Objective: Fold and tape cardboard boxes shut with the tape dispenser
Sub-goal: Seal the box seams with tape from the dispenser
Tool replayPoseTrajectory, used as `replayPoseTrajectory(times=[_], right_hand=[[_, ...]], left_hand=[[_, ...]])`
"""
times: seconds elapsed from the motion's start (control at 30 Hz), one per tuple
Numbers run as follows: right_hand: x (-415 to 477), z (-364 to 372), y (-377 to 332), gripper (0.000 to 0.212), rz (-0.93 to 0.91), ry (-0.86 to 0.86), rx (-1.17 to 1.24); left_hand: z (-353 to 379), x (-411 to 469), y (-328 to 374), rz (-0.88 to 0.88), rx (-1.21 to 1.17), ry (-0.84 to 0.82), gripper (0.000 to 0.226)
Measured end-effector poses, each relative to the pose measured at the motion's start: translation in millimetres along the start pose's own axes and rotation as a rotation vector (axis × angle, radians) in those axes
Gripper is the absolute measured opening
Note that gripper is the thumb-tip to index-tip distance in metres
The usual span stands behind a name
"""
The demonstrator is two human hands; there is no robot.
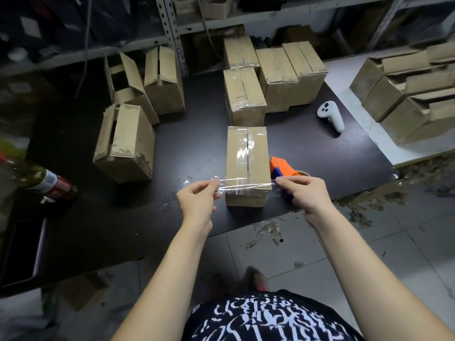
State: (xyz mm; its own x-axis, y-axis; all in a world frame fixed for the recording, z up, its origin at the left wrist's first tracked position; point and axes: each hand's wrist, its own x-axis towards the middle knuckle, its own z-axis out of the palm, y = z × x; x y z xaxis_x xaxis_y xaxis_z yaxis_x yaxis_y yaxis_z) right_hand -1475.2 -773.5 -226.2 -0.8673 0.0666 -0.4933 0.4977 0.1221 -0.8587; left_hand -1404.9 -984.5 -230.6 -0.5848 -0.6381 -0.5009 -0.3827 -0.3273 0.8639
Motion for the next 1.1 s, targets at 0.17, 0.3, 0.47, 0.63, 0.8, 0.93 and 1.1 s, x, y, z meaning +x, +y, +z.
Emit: replayPoseTrajectory(times=[0.17,0.3,0.47,0.63,0.8,0.93,1.1], right_hand=[[12.3,3.7,18.2,0.013,0.054,-0.004,0.008],[20.1,4.0,26.2,0.034,0.104,0.007,0.016],[12.1,15.5,38.3,0.053,0.197,-0.04,0.201],[15.9,21.3,50.1,0.034,0.195,-0.052,0.136],[12.0,24.6,51.4,0.036,0.264,-0.109,0.149],[10.3,23.8,58.3,0.025,0.081,-0.008,0.072],[7.1,11.9,43.2,0.012,-0.329,0.025,-0.059]], left_hand=[[2.4,7.3,-11.2,-0.087,-0.039,-0.002,0.012],[6.9,12.5,-18.0,-0.168,-0.101,-0.02,0.011],[10.3,18.0,-31.3,-0.226,-0.09,-0.067,0.017],[6.5,18.2,-31.9,-0.176,0.172,-0.119,0.042],[4.9,21.1,-37.1,0.0,0.414,-0.138,0.041],[-0.8,33.8,-23.5,0.305,0.577,-0.062,0.008],[-12.2,38.4,-9.4,0.735,0.684,-0.344,0.025]])
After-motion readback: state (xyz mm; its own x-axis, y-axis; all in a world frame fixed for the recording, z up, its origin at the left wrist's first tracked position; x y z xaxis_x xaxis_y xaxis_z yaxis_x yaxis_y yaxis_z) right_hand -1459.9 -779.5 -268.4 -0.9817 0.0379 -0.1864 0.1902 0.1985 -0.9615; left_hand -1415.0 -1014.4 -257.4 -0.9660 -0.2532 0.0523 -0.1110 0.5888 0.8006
